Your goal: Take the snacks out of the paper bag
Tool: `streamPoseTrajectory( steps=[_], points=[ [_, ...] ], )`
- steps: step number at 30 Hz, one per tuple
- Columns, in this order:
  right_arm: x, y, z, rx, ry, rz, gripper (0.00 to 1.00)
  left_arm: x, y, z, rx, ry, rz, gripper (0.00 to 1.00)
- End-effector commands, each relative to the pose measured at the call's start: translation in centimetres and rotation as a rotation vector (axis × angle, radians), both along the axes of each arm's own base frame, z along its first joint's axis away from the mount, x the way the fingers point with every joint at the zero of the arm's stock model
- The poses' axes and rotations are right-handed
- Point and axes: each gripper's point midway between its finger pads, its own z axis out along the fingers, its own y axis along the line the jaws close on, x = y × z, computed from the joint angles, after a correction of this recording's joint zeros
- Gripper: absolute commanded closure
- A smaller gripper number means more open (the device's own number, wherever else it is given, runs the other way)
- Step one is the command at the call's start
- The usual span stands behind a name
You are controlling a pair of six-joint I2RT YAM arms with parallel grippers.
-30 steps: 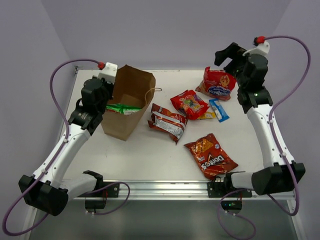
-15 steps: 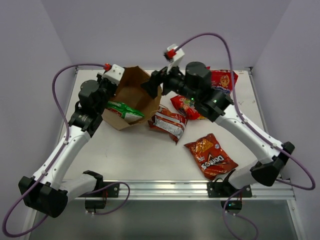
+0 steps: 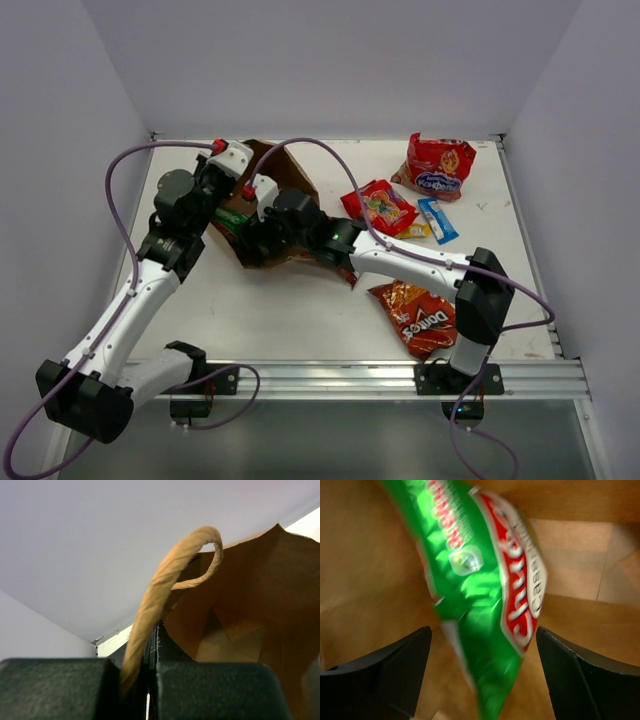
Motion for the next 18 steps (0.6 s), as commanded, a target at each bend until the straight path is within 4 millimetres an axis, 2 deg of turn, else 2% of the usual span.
streamPoseTrajectory(
  steps=[1,6,10,13,15,16,17,18],
  points=[
    [2.1,1.3,2.8,0.072,-0.116,-0.018,0.11,-0.7,0.1,2.7,-0.017,-0.098,-0.02,1.0],
    [3.4,2.2,1.2,0.052,-0.129,-0.044,0.1,-1.2,-0.5,2.3,-0.04,-0.076,-0.052,1.0],
    [4.0,3.5,1.3,0.075,-0.164,-0.025,0.09,-1.6,-0.6,1.7,-0.058,-0.048,-0.064,1.0],
    [4.1,4.0,0.9,0.077,-0.175,-0.008,0.21,-1.8,-0.5,1.3,-0.065,-0.039,-0.062,1.0],
    [3.8,3.7,1.3,0.082,-0.183,-0.001,0.42,-1.8,-0.2,1.2,-0.058,-0.035,-0.046,1.0],
    [3.9,3.4,2.1,0.101,-0.2,-0.009,0.49,-1.8,0.1,1.1,-0.051,-0.03,-0.032,1.0],
    [3.8,3.1,2.8,0.113,-0.216,-0.013,0.62,-1.8,0.6,0.9,-0.048,-0.027,-0.004,1.0],
    [3.4,2.2,3.9,0.134,-0.233,-0.018,0.67,-1.7,0.8,0.9,-0.046,-0.026,0.008,1.0]
  ],
)
